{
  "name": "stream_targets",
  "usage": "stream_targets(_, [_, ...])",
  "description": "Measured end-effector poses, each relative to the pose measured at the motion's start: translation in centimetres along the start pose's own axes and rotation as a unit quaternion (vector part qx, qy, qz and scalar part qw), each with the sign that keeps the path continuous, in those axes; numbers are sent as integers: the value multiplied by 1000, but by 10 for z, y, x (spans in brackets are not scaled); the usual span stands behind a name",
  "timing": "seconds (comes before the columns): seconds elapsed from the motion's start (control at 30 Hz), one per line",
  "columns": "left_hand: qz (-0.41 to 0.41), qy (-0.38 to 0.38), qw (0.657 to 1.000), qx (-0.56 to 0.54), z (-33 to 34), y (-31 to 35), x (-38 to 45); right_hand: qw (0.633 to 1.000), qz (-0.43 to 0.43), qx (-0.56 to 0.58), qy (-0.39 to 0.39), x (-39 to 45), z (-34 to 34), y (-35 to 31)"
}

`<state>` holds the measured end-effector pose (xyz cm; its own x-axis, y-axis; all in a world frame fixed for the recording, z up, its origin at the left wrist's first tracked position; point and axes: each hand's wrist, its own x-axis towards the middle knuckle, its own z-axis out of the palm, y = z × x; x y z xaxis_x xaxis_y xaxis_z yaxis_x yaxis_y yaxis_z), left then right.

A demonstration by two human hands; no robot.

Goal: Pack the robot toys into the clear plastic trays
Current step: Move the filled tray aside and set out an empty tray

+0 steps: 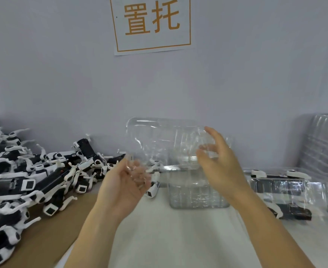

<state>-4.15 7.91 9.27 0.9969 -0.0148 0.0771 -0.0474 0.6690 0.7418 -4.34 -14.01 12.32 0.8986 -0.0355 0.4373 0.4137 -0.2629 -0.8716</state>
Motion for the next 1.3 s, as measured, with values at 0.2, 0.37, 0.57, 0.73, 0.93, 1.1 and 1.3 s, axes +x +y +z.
stream_targets(0.2, [52,158,938,302,-16,-38,15,989,30,-145,-12,7,-47,-2])
stream_targets(0.37, [39,82,876,475,-52,-65,24,916,107,-322,-215,-6,-54,-17])
stream_targets(0.57, [-16,-6,836,549,-67,-70,30,832,173,-439,-292,-17,-17,0])
stream_targets(0.73, [75,-30,760,645,-75,-71,41,776,179,-497,-344,-17,-9,0])
stream_targets(0.93, [145,-2,729,669,-79,-71,47,740,187,-511,-394,-19,-12,6])
stream_targets(1.1, [100,40,706,700,-81,-74,58,754,222,-485,-385,-15,-18,12])
stream_targets(1.3, [130,50,807,574,-76,-89,64,761,225,-484,-370,-13,-13,23])
